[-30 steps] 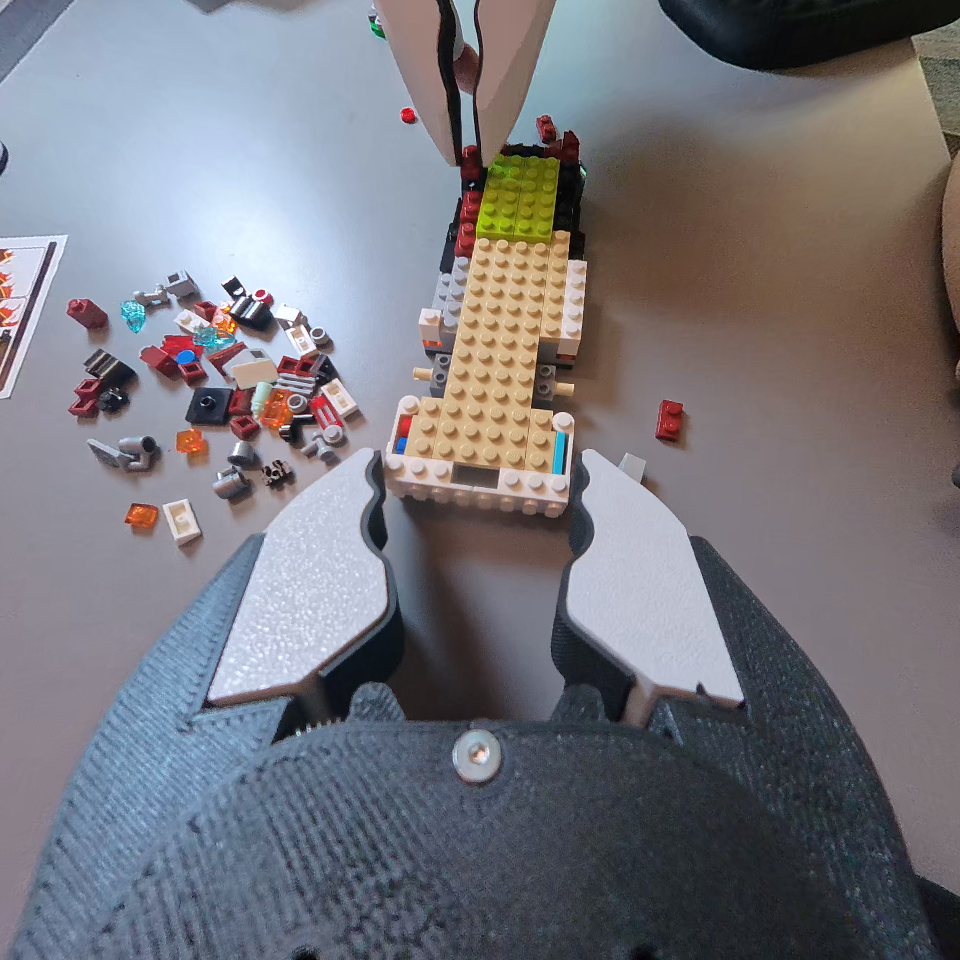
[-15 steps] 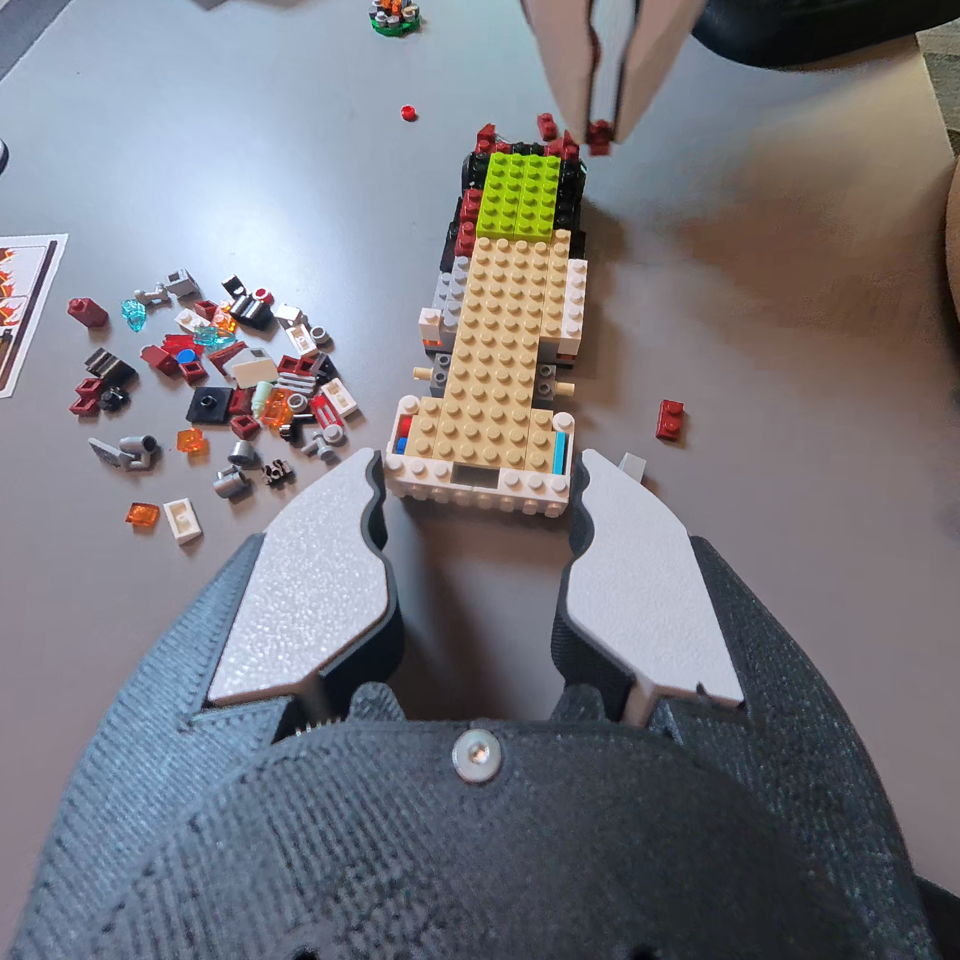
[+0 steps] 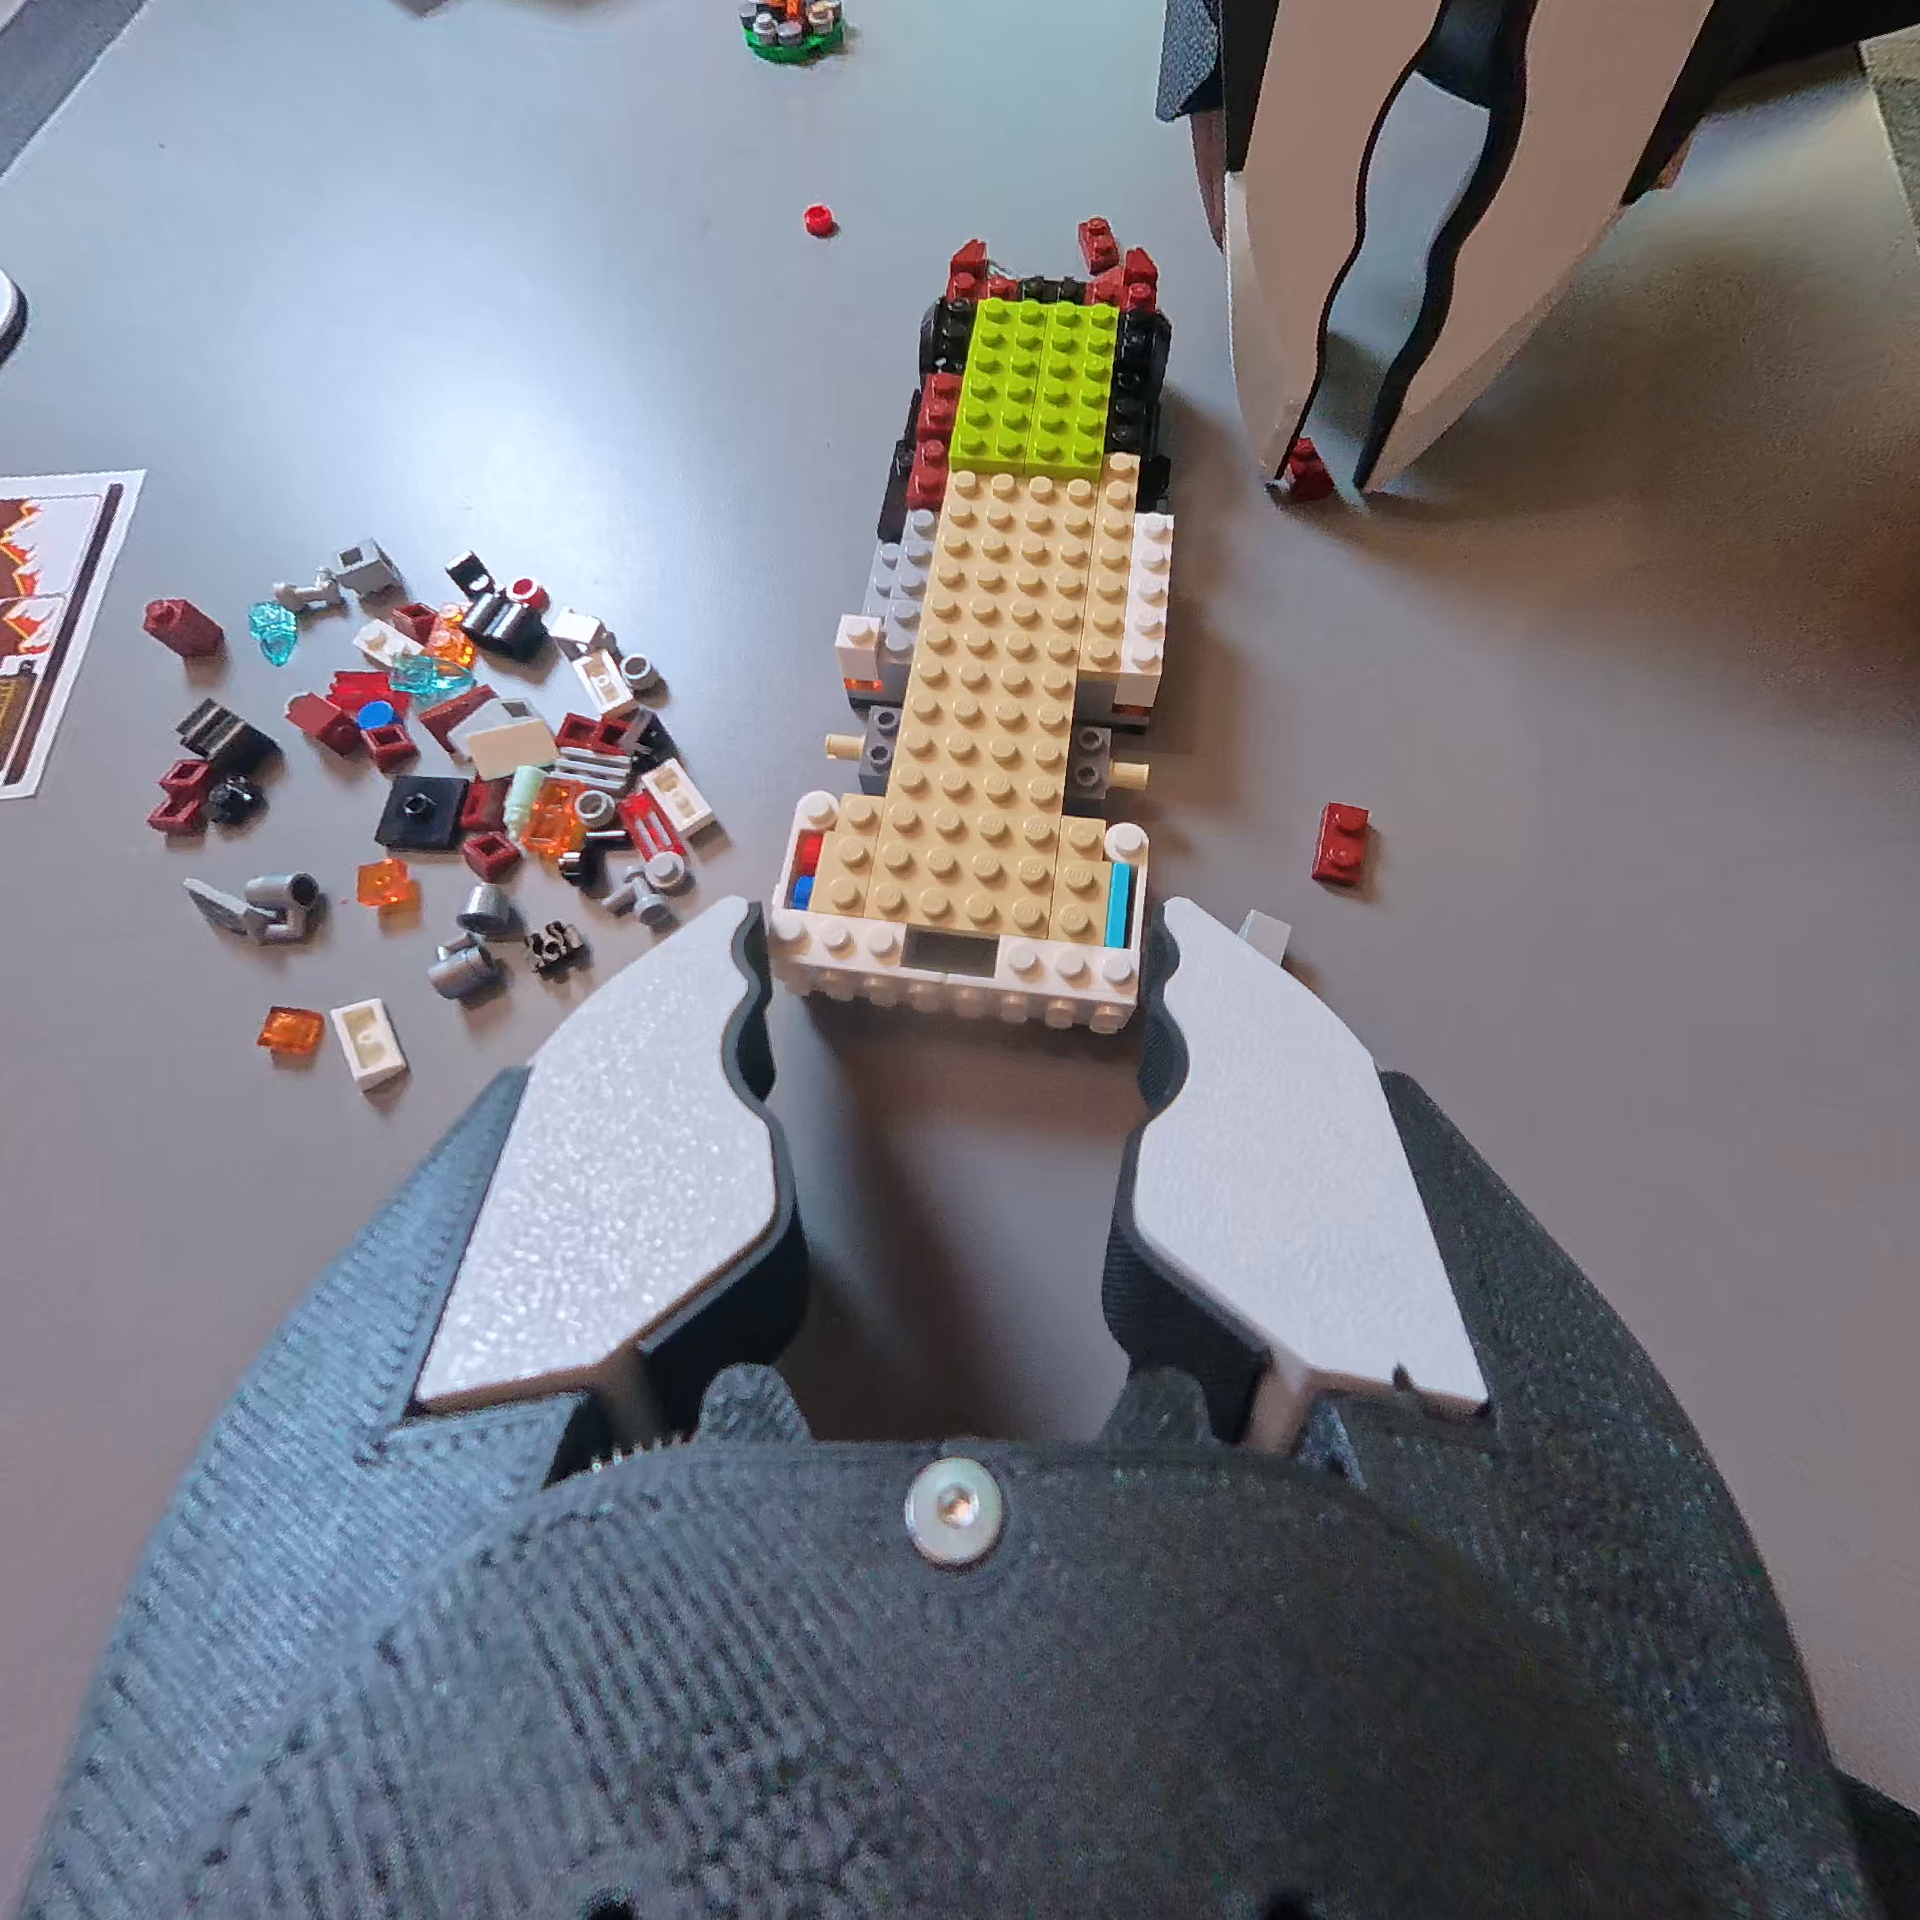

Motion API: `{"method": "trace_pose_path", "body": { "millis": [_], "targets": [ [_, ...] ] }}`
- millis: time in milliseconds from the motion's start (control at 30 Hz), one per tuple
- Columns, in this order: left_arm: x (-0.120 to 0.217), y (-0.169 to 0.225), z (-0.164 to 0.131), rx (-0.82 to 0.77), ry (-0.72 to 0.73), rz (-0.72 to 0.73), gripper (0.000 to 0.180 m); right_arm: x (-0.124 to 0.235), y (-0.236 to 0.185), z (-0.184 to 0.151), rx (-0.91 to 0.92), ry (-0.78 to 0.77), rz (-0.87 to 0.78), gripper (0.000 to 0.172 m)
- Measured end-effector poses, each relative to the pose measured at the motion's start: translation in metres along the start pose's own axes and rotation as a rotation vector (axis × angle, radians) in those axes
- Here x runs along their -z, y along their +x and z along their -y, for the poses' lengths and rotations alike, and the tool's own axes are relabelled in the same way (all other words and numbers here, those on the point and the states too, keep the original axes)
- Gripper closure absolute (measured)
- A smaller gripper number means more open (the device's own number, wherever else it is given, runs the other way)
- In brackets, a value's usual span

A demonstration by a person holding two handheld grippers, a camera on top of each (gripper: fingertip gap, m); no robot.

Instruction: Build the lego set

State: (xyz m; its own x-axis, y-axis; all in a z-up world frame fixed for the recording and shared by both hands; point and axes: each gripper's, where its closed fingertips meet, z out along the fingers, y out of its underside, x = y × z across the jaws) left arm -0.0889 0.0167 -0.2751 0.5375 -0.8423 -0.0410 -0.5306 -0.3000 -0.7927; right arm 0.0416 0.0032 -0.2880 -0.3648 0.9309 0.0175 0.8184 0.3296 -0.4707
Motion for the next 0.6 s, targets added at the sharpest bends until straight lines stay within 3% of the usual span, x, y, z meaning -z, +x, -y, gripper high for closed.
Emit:
{"method": "trace_pose_path", "body": {
  "millis": [200, 400, 600],
  "targets": [
    [0.000, 0.000, 0.000, 0.001, -0.001, 0.000, 0.111, 0.024, 0.004, 0.015, -0.003, 0.079, 0.007, 0.147],
    [0.000, 0.000, 0.000, -0.001, 0.000, 0.000, 0.111, 0.063, 0.045, 0.031, -0.023, 0.179, -0.037, 0.147],
    [0.000, 0.000, 0.000, -0.002, 0.003, -0.001, 0.111, 0.057, 0.083, 0.031, -0.041, 0.166, 0.002, 0.149]
  ]
}}
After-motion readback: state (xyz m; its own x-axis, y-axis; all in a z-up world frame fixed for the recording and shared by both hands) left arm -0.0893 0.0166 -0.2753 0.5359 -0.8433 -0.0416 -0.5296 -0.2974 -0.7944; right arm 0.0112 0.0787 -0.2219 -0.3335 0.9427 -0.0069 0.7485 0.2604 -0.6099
